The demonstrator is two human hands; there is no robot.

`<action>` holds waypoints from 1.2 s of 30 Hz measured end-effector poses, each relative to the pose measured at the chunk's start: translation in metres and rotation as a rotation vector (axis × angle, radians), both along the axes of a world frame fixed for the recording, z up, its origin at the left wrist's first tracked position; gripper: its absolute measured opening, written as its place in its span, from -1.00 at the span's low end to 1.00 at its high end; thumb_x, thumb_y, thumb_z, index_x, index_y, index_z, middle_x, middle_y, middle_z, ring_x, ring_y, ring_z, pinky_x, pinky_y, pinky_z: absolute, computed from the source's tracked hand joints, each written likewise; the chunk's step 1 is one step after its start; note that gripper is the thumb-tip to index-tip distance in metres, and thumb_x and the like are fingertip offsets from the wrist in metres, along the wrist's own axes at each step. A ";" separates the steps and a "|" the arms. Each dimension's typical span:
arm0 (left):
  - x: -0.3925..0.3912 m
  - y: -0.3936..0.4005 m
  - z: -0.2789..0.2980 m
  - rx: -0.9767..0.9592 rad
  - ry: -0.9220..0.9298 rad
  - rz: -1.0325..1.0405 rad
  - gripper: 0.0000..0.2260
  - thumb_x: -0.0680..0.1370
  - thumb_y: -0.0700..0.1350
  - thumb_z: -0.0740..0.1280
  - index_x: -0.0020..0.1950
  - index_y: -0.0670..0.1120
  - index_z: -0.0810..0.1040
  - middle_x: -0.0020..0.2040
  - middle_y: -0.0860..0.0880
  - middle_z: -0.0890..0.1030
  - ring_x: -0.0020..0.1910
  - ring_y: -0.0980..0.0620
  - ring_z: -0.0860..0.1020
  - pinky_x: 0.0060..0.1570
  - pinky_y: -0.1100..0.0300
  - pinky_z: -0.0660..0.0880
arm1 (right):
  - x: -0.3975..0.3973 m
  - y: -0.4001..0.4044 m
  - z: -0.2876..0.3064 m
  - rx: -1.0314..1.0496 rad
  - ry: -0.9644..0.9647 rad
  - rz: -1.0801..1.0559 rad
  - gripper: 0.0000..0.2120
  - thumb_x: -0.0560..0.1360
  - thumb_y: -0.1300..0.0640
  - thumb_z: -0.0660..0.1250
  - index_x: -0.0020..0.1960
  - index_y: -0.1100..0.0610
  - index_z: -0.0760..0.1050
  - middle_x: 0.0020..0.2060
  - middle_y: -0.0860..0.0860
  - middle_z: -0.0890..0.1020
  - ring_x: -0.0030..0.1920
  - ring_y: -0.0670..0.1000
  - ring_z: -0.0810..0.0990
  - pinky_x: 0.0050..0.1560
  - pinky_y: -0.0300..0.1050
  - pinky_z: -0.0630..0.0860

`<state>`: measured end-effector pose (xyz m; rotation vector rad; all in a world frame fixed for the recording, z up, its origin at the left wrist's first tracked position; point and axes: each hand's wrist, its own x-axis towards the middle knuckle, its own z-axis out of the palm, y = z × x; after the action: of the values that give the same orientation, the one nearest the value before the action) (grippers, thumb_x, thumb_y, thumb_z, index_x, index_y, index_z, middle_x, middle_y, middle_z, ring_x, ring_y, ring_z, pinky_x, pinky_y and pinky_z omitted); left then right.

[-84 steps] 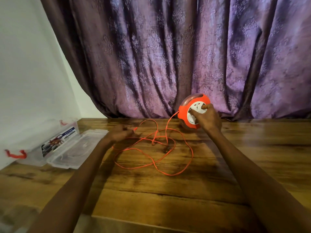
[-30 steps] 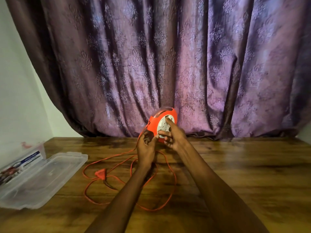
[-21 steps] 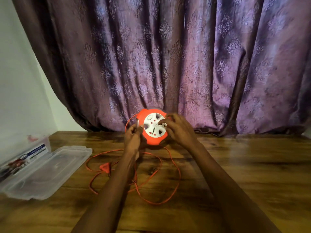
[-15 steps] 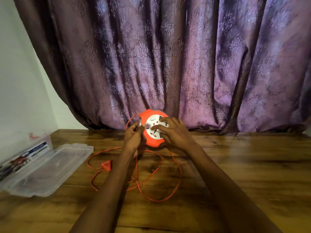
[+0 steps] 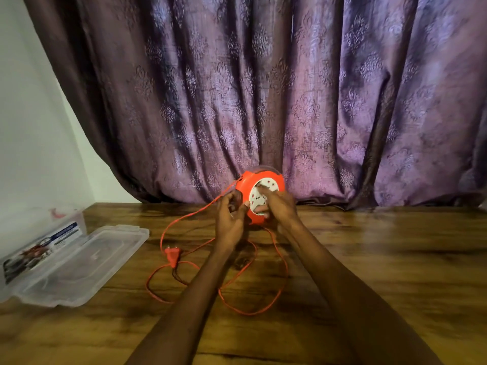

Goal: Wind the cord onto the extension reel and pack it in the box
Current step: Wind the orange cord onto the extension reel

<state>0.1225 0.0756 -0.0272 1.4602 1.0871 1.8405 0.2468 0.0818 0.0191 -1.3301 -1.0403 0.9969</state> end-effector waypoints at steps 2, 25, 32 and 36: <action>0.000 0.001 -0.004 0.020 0.015 0.012 -0.67 0.54 -0.30 0.39 0.29 -0.30 0.47 0.14 -0.22 0.55 -0.04 0.24 0.54 0.01 0.34 0.51 | 0.000 0.001 -0.003 -0.088 0.256 0.060 -0.51 0.44 -0.24 0.42 -0.07 0.23 0.59 -0.36 0.14 0.71 -0.65 -0.06 0.44 -0.60 -0.35 0.27; -0.024 0.000 0.010 -0.169 -0.130 -0.181 -0.90 0.60 -0.21 0.34 0.10 -0.10 0.50 -0.43 0.00 0.50 -0.60 0.13 0.41 -0.61 0.32 0.38 | 0.024 0.002 -0.026 0.786 -1.547 -0.168 -0.44 0.38 -0.17 0.33 0.38 -0.25 0.40 0.02 0.04 0.67 0.02 0.16 0.54 -0.02 0.06 0.37; 0.001 -0.005 -0.003 -0.059 -0.014 -0.061 -0.74 0.53 -0.28 0.41 0.21 -0.17 0.52 0.01 -0.10 0.59 -0.03 0.00 0.53 0.03 0.03 0.54 | 0.004 -0.002 -0.010 0.024 -0.028 -0.025 -0.51 0.37 -0.24 0.45 0.04 0.16 0.62 -0.35 0.07 0.71 -0.48 0.02 0.62 -0.52 -0.24 0.45; 0.005 -0.005 -0.003 -0.077 -0.073 -0.041 -0.66 0.54 -0.26 0.40 0.30 -0.27 0.49 0.05 -0.23 0.58 -0.01 0.02 0.49 0.06 -0.02 0.50 | 0.007 0.000 -0.014 -0.014 0.137 -0.022 -0.55 0.39 -0.26 0.46 -0.27 0.15 0.56 -0.55 0.05 0.62 -0.69 -0.09 0.32 -0.60 -0.31 0.26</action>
<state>0.1277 0.0709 -0.0303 1.3508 1.0725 1.7903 0.2542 0.0814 0.0051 -1.2635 -0.9147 1.0653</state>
